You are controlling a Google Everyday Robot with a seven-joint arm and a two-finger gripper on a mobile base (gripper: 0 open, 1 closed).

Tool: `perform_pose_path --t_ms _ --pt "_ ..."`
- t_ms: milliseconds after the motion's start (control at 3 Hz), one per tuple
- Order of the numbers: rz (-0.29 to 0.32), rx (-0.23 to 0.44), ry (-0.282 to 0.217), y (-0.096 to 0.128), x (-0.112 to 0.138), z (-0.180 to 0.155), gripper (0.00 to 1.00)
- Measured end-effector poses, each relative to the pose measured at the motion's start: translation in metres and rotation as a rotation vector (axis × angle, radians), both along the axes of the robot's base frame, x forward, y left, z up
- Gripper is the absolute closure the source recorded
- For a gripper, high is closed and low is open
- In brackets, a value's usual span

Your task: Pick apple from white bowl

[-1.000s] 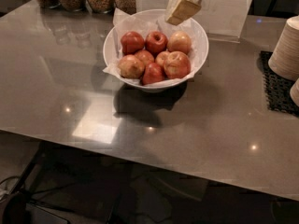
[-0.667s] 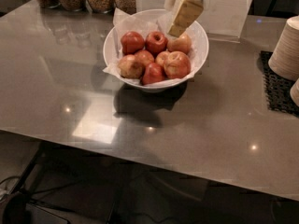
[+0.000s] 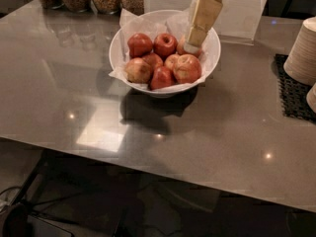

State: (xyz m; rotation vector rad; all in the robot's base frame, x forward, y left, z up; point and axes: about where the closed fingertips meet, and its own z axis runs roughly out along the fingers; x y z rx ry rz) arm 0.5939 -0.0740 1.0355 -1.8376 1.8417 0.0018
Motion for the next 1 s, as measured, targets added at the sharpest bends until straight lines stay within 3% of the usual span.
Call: perform_pose_path --t_ms 333,1000 --pt "-0.034 -0.015 0.046 -0.008 0.006 -0.011 0.00" --pt "-0.033 -0.024 0.161 -0.002 0.016 -0.047 0.00"
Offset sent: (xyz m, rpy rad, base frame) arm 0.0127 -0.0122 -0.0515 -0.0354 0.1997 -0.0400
